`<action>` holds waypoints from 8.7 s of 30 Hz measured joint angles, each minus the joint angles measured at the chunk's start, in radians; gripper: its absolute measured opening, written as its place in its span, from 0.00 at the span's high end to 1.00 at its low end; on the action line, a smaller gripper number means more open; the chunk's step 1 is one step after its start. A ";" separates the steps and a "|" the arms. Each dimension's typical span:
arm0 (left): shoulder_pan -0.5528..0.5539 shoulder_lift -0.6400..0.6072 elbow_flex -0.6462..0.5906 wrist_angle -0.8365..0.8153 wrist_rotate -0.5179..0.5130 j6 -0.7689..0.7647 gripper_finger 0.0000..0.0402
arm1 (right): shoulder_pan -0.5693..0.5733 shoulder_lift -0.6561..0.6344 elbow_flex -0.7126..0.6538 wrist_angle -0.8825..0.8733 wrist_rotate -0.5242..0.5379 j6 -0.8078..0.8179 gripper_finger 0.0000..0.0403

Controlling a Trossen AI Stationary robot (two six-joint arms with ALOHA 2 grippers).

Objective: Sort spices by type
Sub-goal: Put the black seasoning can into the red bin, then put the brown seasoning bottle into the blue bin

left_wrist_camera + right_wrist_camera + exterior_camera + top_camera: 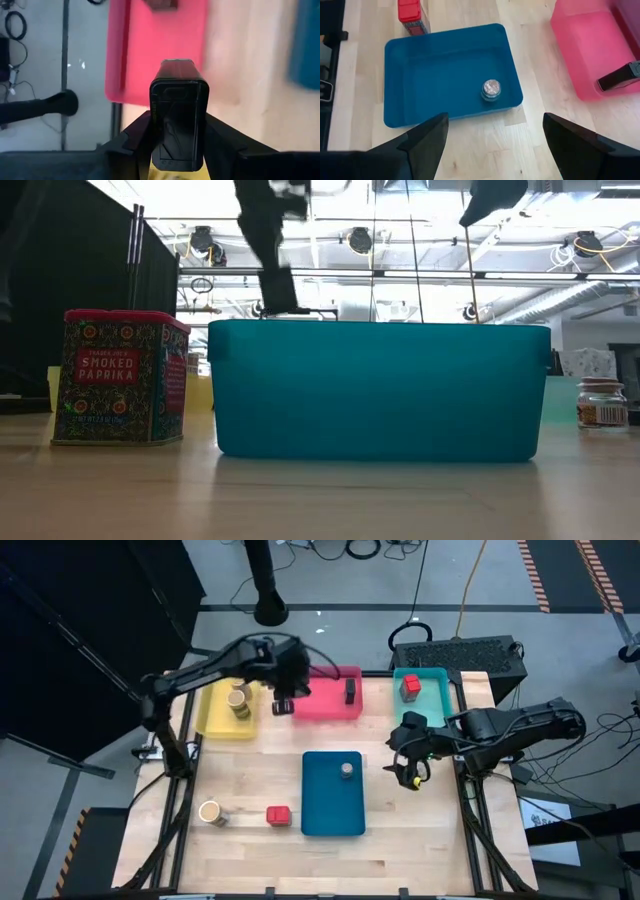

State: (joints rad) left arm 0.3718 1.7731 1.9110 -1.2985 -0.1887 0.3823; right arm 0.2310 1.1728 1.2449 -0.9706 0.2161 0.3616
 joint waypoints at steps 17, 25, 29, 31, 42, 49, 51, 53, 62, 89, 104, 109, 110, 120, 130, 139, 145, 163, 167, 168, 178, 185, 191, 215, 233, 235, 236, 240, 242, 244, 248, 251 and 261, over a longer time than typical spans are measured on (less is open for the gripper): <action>0.165 0.283 0.047 0.093 0.086 0.362 0.65 | -0.001 0.005 0.000 0.018 0.000 -0.006 0.24; 0.233 0.306 0.076 0.179 0.212 0.337 0.65 | -0.010 0.005 0.000 0.018 0.021 -0.007 0.24; 0.256 0.349 0.075 0.134 0.243 0.279 0.65 | -0.029 0.005 0.000 0.018 0.022 -0.007 0.24; 0.257 0.374 0.075 0.093 0.238 0.278 0.65 | -0.039 0.005 0.000 0.018 0.022 -0.007 0.24; 0.256 0.440 0.075 0.045 0.252 0.226 0.65 | -0.055 0.005 0.000 0.014 0.020 0.000 0.24; 0.249 0.440 0.075 0.061 0.268 0.226 0.65 | -0.055 0.005 0.000 0.008 0.020 -0.001 0.24; 0.246 0.440 0.075 0.060 0.274 0.227 0.65 | -0.055 0.005 0.000 0.008 0.020 -0.003 0.24; 0.246 0.440 0.075 0.060 0.306 0.239 0.65 | -0.055 0.005 0.000 0.008 0.020 -0.004 0.24; 0.223 0.443 0.066 0.063 0.293 0.278 0.64 | -0.055 0.005 0.000 0.008 0.019 -0.007 0.24; 0.210 0.390 0.097 0.105 0.173 0.261 0.45 | -0.055 0.005 0.000 0.008 0.019 -0.010 0.24; 0.021 0.009 0.077 0.111 0.391 0.030 0.50 | -0.054 0.018 0.000 -0.135 0.231 0.288 0.24; -0.184 -0.122 -0.008 0.132 0.366 -0.064 0.54 | -0.018 0.086 0.000 -0.205 0.197 0.463 0.24; -0.228 -0.145 -0.033 0.142 0.348 -0.082 0.55 | -0.011 0.105 0.000 -0.210 0.175 0.493 0.24; -0.608 -0.387 -0.392 0.402 -0.020 -0.337 0.56 | 0.060 0.245 0.000 -0.341 -0.118 0.770 0.24; -0.904 -0.458 -0.535 0.561 -0.441 -0.447 0.56 | 0.069 0.209 0.000 -0.530 -0.142 0.858 0.24; -0.979 -0.458 -0.535 0.556 -0.622 -0.454 0.56 | -0.046 0.155 0.000 -0.528 -0.129 0.875 0.24; -1.009 -0.458 -0.573 0.557 -0.712 -0.455 0.56 | -0.129 0.151 -0.018 -0.511 -0.138 0.812 0.24; -1.034 -0.460 -0.628 0.549 -0.792 -0.473 0.56 | -0.240 -0.036 -0.474 -0.204 -0.272 0.884 0.24; -1.032 -0.460 -0.628 0.548 -0.814 -0.468 0.56 | -0.254 -0.029 -0.519 -0.138 -0.271 0.884 0.24; -1.032 -0.460 -0.628 0.548 -0.819 -0.461 0.56 | -0.259 -0.026 -0.528 -0.122 -0.271 0.883 0.24; -1.032 -0.460 -0.628 0.548 -0.822 -0.453 0.56 | -0.269 0.018 -0.606 -0.032 -0.294 0.888 0.24; -1.032 -0.460 -0.628 0.548 -0.821 -0.455 0.56 | -0.269 0.035 -0.612 0.003 -0.296 0.884 0.35; -1.033 -0.460 -0.628 0.548 -0.821 -0.456 0.56 | -0.269 0.035 -0.611 0.001 -0.321 0.886 0.59; -1.032 -0.460 -0.628 0.548 -0.819 -0.482 0.56 | -0.147 0.274 0.094 -0.116 -0.069 0.611 0.64; -1.033 -0.460 -0.628 0.495 -0.820 -0.561 0.56 | -0.063 0.662 0.384 -0.124 -0.173 0.321 0.64; -1.033 -0.460 -0.628 0.495 -0.820 -0.561 0.56 | -0.065 0.675 0.384 -0.129 -0.180 0.320 0.64; -1.033 -0.460 -0.628 0.495 -0.820 -0.561 0.56 | -0.066 0.681 0.384 -0.133 -0.191 0.316 0.64; -1.032 -0.460 -0.627 0.495 -0.822 -0.561 0.56 | -0.066 0.702 0.384 -0.140 -0.196 0.299 0.64; -1.032 -0.460 -0.627 0.495 -0.822 -0.561 0.56 | -0.065 0.711 0.384 -0.141 -0.197 0.295 0.64; -1.032 -0.460 -0.627 0.495 -0.822 -0.561 0.56 | -0.067 0.723 0.384 -0.141 -0.197 0.284 0.64; -1.032 -0.460 -0.627 0.496 -0.822 -0.561 0.56 | -0.080 0.737 0.384 -0.147 -0.196 0.274 0.64; -1.032 -0.460 -0.627 0.495 -0.822 -0.561 0.56 | -0.087 0.737 0.385 -0.150 -0.196 0.264 0.64; -1.032 -0.460 -0.627 0.495 -0.822 -0.561 0.56 | -0.077 0.738 0.385 -0.144 -0.270 0.263 0.64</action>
State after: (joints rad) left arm -0.6605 1.3132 1.2839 -0.8032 -1.0111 -0.1783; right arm 0.1538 1.9106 1.6295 -1.1144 -0.0543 0.6243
